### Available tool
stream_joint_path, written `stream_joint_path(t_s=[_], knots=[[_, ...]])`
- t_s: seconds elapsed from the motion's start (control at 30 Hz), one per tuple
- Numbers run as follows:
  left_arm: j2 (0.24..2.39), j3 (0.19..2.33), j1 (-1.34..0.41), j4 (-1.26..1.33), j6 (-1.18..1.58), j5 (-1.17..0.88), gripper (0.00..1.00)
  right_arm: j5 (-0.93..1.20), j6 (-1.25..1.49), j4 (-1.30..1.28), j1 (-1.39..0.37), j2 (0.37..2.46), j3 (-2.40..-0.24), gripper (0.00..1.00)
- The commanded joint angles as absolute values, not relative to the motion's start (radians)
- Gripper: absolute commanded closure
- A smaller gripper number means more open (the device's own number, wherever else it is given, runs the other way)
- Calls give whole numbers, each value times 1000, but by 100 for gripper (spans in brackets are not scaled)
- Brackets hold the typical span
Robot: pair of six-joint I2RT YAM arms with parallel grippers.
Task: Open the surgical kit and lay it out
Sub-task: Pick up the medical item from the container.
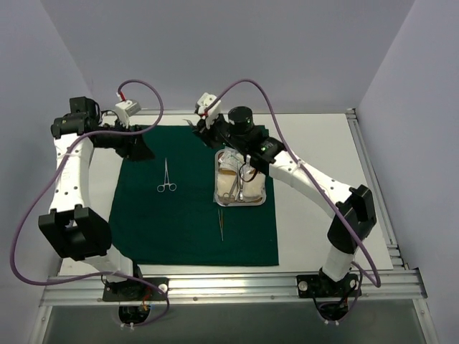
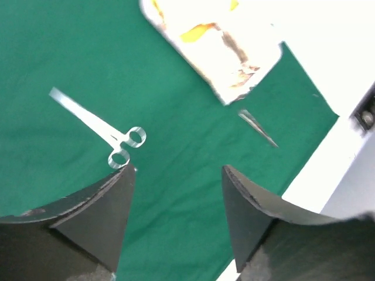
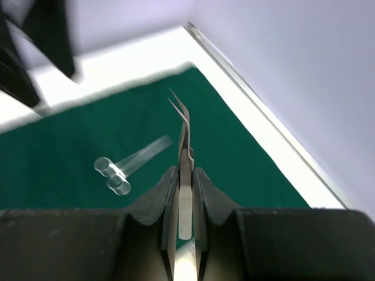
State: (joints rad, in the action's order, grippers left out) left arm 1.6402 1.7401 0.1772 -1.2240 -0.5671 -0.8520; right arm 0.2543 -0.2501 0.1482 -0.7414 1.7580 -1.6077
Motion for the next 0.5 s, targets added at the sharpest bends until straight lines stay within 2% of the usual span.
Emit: stream_joint_path(t_s=[0.0,0.07,0.17,0.27,0.37,0.47], knots=[[1534,1764,146,-1234,-655,-1058,28,408,-70,511,-805,1669,-1528,100],[1487,1741,129,-1169,-618,-1089,23,436,-13,595,-811,1657,-1499,100],[1454,1717,103,-1059,-529,-1146,23,471,99,679,-815,1660,-1499,100],[1434,1712,81,-1032,-523,-1213,23,509,164,742,-833,1666,-1497,100],[1434,1715,40,-1077,-600,-1198,24,514,158,752,-859,1669,-1505,100],[1443,1721,29,-1072,-600,-1207,28,528,176,805,-873,1675,-1499,100]])
